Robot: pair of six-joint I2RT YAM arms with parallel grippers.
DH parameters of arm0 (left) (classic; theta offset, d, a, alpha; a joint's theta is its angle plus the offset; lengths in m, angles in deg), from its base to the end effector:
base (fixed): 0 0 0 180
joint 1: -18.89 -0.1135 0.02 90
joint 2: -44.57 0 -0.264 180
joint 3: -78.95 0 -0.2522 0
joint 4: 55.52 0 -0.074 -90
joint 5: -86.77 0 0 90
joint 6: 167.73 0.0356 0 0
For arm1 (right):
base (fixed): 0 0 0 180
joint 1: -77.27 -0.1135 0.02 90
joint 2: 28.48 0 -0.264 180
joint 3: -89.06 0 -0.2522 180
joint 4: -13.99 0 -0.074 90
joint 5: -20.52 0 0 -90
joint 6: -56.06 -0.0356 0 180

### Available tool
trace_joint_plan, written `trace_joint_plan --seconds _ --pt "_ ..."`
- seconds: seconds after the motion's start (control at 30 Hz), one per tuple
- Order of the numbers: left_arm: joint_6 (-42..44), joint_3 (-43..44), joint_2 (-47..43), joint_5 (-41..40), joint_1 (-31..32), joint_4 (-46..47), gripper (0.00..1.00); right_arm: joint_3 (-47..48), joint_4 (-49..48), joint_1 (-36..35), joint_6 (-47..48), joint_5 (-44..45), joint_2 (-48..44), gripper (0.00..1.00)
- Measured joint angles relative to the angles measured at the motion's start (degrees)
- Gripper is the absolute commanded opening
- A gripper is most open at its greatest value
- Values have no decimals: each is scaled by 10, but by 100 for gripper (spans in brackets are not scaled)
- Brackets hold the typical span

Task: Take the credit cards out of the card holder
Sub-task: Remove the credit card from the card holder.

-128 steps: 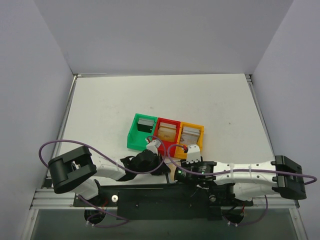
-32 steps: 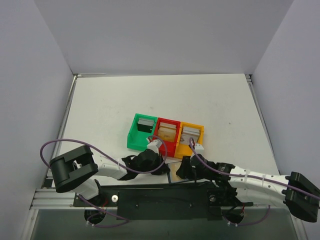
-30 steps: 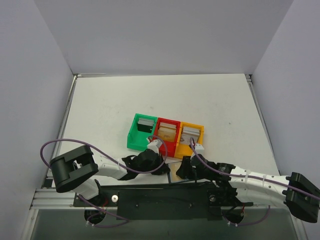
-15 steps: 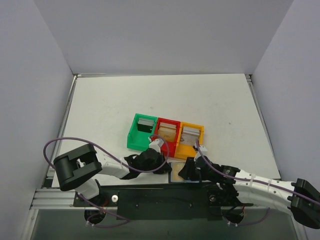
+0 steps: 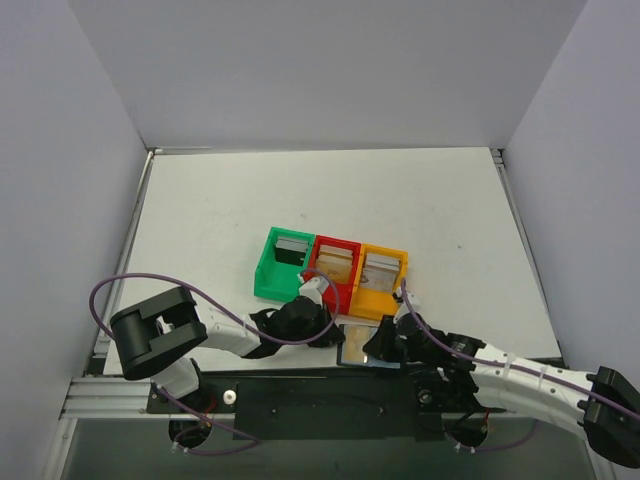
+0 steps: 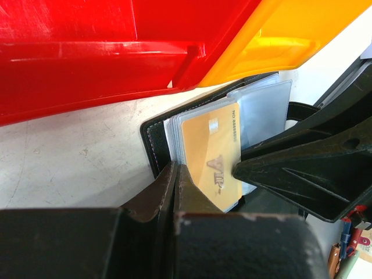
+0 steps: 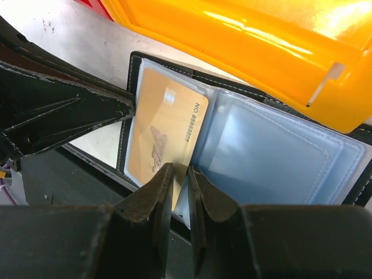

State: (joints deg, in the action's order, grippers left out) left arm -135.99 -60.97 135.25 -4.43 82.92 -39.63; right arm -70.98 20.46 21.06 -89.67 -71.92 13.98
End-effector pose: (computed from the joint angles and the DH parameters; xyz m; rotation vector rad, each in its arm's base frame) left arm 0.1203 -0.2454 0.1202 0.1092 2.4320 -1.1045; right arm 0.0844 0.1289 0.1421 -0.0389 2.3223 1.1621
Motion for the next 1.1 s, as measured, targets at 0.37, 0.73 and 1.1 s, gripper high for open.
trace_joint_plan --seconds 0.37,0.73,1.1 --pt "0 0 0 0 0 0 0 -5 1 10 -4 -5 -28 18" --pt "-1 0 -1 0 0 0 0 -6 15 15 -4 -5 -40 8" --pt "-2 0 -1 -1 -1 -1 0 -10 24 18 -4 -4 -63 7"
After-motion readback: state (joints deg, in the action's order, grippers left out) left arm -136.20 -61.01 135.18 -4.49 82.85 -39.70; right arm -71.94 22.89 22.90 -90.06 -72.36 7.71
